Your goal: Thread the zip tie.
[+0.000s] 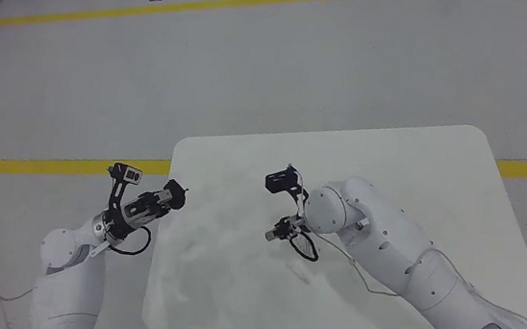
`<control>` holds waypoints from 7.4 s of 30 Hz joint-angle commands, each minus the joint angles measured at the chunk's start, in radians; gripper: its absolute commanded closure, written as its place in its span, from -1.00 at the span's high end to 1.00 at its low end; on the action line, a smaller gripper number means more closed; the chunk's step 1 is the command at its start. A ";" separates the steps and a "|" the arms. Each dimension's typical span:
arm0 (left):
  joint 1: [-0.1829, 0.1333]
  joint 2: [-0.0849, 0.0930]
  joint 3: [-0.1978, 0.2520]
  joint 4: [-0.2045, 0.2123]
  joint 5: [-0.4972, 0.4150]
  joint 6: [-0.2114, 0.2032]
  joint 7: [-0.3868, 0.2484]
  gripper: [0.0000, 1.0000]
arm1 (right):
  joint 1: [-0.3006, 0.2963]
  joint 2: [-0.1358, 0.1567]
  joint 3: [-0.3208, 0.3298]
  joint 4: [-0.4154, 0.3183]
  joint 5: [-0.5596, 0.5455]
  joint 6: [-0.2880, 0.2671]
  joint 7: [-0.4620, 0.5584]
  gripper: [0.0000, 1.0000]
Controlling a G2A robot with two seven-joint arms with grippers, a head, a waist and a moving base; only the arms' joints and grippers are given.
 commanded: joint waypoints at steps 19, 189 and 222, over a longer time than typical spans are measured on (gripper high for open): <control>0.000 0.000 0.000 0.000 0.000 0.000 0.000 -1.00 | 0.049 -0.031 -0.065 0.155 -0.003 -0.001 -0.011 1.00; 0.000 0.000 0.000 0.000 0.000 0.000 0.000 -1.00 | -0.140 -0.021 0.356 0.178 0.454 -0.353 -0.050 -1.00; 0.000 0.000 0.000 0.000 0.000 0.000 0.000 -1.00 | -0.189 -0.014 0.382 0.167 0.704 -0.382 -0.298 -1.00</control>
